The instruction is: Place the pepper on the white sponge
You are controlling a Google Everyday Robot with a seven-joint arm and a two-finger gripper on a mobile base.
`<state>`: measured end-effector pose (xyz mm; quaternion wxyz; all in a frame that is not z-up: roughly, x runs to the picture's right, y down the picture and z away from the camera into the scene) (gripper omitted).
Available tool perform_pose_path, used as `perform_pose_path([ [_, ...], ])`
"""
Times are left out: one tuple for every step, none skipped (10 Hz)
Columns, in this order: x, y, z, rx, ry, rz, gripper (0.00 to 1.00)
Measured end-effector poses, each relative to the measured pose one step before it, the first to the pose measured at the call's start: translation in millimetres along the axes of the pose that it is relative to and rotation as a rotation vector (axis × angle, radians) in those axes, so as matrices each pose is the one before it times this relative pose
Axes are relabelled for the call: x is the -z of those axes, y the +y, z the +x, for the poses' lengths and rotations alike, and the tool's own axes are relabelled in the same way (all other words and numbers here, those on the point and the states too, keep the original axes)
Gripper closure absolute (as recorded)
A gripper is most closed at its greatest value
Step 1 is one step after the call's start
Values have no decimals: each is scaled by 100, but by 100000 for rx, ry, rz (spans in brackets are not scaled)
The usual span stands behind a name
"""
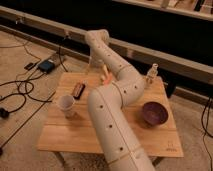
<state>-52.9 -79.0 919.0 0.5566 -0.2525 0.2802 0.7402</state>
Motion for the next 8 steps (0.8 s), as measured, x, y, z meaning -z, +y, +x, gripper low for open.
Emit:
perform_pose_path([
  [254, 65, 726, 170, -134, 215, 21],
  [217, -62, 1074, 150, -272, 142, 21],
  [216, -175, 1558, 102, -851, -380, 21],
  [131, -211, 1121, 243, -717, -145, 21],
  [211, -211, 1437, 628, -1410, -502, 21],
  [180, -52, 1004, 781, -1098, -351, 21],
  [149, 205, 877, 1119, -889, -354, 21],
  [77, 126, 406, 463, -169, -146, 21],
])
